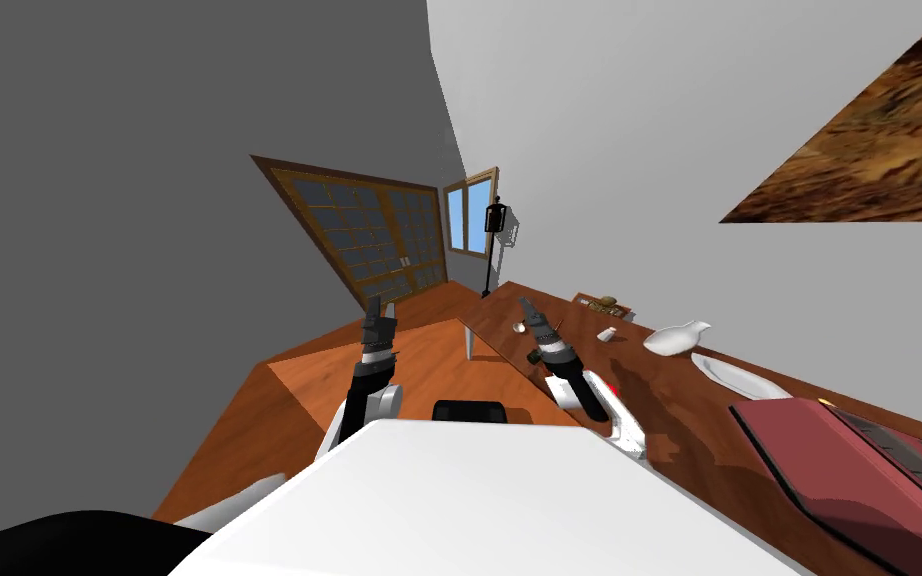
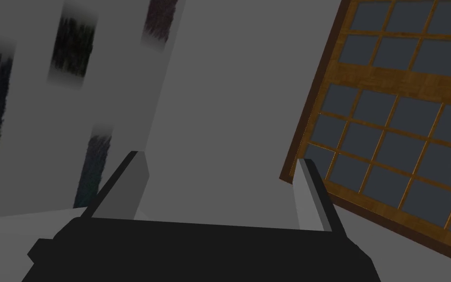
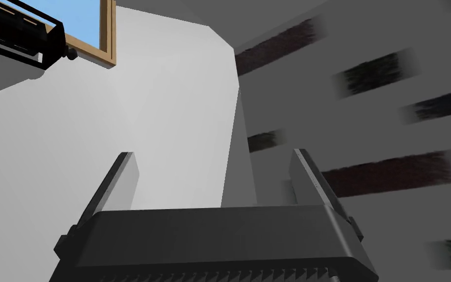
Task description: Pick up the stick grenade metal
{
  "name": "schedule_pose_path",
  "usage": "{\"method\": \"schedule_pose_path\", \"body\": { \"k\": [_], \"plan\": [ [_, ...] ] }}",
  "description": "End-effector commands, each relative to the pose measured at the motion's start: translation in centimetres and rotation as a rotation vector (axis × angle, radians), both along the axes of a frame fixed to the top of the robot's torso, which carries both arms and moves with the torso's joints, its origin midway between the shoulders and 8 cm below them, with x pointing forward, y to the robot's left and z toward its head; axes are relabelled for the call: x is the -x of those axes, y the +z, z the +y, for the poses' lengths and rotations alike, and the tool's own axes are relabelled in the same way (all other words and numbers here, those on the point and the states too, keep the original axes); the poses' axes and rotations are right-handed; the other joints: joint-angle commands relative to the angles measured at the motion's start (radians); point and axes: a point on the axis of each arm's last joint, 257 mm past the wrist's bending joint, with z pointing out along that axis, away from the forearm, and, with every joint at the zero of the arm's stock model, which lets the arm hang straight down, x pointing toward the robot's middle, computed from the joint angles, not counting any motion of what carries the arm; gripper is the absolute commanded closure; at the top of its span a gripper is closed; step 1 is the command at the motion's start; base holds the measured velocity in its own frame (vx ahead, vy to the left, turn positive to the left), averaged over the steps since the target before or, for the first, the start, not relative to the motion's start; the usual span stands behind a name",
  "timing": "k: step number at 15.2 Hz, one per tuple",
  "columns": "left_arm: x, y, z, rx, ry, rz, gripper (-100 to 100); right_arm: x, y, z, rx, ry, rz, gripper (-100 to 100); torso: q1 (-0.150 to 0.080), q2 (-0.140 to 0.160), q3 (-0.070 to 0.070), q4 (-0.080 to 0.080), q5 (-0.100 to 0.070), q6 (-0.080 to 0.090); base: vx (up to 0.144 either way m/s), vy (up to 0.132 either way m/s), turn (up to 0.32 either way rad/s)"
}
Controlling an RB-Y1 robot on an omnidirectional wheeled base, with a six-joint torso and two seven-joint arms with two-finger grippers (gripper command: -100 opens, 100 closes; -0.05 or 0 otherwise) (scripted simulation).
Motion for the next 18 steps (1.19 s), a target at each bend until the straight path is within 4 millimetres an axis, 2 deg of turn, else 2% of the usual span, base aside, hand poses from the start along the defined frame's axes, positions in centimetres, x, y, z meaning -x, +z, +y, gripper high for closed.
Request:
{"method": "schedule_pose_path", "body": {
  "k": [1, 4, 5, 6, 8, 9, 11, 12, 13, 14, 16, 17, 18],
  "plan": [
    [0.0, 0.0, 0.0, 0.0, 0.0, 0.0, 0, -0.7, -0.9, 0.7, 0.052, 0.013, 0.01, -100, 0.0, 0.0, 0.0, 0.0, 0.0, 0.0, -0.055, -0.053, 0.18],
    [0.0, 0.0, 0.0, 0.0, 0.0, 0.0, 0, -2.2, -2.6, 2.3, 0.185, 0.044, 0.021, -100, -0.001, -0.001, 0.0, 0.0, 0.0, 0.0, -0.05, -0.072, 0.217],
    [0.0, 0.0, 0.0, 0.0, 0.0, 0.0, 0, -2.5, -3.3, 2.0, 0.187, 0.04, 0.036, -100, -0.002, -0.001, 0.0, 0.0, 0.0, 0.0, -0.06, -0.075, 0.179],
    [0.0, 0.0, 0.0, 0.0, 0.0, 0.0, 0, -3.2, -4.0, 2.9, 0.258, 0.057, 0.033, -100, -0.002, 0.0, 0.0, 0.0, 0.0, 0.0, -0.069, -0.064, 0.232],
    [0.0, 0.0, 0.0, 0.0, 0.0, 0.0, 0, -3.4, -4.8, 2.5, 0.26, 0.052, 0.051, -100, -0.001, 0.0, 0.0, 0.0, 0.0, 0.0, -0.05, -0.058, 0.159],
    [0.0, 0.0, 0.0, 0.0, 0.0, 0.0, 0, -4.0, -5.4, 3.4, 0.334, 0.07, 0.045, -100, -0.001, -0.001, 0.0, 0.0, 0.0, 0.001, -0.039, -0.051, 0.221],
    [0.0, 0.0, 0.0, 0.0, 0.0, 0.0, 0, -4.4, -6.4, 3.0, 0.337, 0.063, 0.068, -100, -0.001, -0.001, -0.001, 0.0, 0.0, 0.0, -0.037, -0.062, 0.125],
    [0.0, 0.0, 0.0, 0.0, 0.0, 0.0, 0, -5.0, -7.3, 3.7, 0.415, 0.078, 0.066, -100, -0.001, -0.002, -0.001, 0.0, 0.0, 0.001, -0.045, -0.061, 0.167],
    [0.0, 0.0, 0.0, 0.0, 0.0, 0.0, 0, -5.3, -8.2, 3.3, 0.417, 0.073, 0.085, -100, -0.001, -0.002, -0.001, 0.0, 0.0, 0.0, -0.052, -0.064, 0.21],
    [0.0, 0.0, 0.0, 0.0, 0.0, 0.0, 0, -5.8, -8.8, 4.1, 0.496, 0.09, 0.075, -100, -0.001, -0.001, -0.001, 0.0, 0.0, 0.0, -0.071, -0.074, 0.259],
    [0.0, 0.0, 0.0, 0.0, 0.0, 0.0, 0, -6.1, -10.1, 3.4, 0.501, 0.081, 0.104, -100, -0.002, 0.0, 0.0, 0.0, -0.001, 0.0, -0.064, -0.072, 0.161],
    [0.0, 0.0, 0.0, 0.0, 0.0, 0.0, 0, -6.7, -11.0, 4.0, 0.585, 0.096, 0.099, -100, -0.002, -0.001, 0.0, 0.0, -0.001, 0.001, -0.058, -0.069, 0.163],
    [0.0, 0.0, 0.0, 0.0, 0.0, 0.0, 0, -6.9, -11.7, 3.6, 0.587, 0.091, 0.114, -100, -0.002, -0.001, 0.0, 0.0, 0.0, 0.0, -0.063, -0.074, 0.22]
  ]
}}
